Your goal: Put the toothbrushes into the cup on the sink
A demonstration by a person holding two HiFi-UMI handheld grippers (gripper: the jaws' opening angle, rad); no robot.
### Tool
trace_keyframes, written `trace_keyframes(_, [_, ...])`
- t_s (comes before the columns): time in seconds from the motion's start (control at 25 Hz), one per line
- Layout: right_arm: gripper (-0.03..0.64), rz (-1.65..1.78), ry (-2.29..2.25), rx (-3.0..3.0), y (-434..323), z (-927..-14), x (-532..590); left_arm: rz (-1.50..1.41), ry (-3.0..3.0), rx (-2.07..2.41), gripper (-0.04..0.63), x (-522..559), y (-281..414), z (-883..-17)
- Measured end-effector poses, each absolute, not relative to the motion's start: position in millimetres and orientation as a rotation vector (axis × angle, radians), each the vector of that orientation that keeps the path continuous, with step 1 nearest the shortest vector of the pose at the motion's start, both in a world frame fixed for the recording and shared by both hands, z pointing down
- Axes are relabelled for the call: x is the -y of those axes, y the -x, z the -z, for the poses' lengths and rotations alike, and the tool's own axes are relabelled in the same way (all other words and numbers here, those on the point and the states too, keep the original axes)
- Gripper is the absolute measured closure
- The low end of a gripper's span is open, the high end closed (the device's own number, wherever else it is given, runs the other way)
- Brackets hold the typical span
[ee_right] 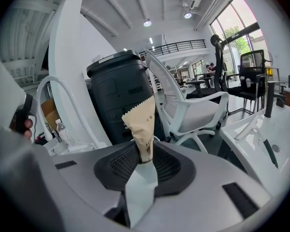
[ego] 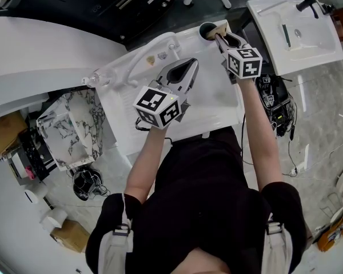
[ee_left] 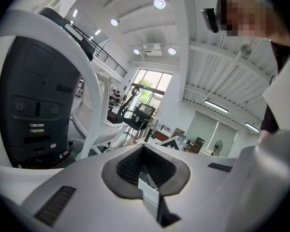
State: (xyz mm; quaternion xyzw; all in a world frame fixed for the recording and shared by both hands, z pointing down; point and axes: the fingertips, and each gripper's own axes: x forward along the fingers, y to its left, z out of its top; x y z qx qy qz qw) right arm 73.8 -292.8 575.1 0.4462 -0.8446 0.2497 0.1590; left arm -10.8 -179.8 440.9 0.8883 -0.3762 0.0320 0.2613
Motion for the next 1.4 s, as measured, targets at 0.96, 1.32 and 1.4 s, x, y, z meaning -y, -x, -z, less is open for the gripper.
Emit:
trace_keyframes(0.96, [0.518,-0.669,-1.272,2.433,-76.0,-553.8,285.0,-0.064,-2.440,1.014,0.588,169.2,8.4,-425.9])
trace_keyframes(1.32, [0.518,-0.636,-1.295,2.441,-78.1,-540.0,276.7,-0.050,-2.467,1.002,0.588,159.3,7.2,-417.3])
trace_keyframes(1.4, [0.518,-0.627,-1.300,2.444,-78.7,-536.3,274.7,-0.046,-2.474,0.998,0.588,157.4,6.3,-415.4])
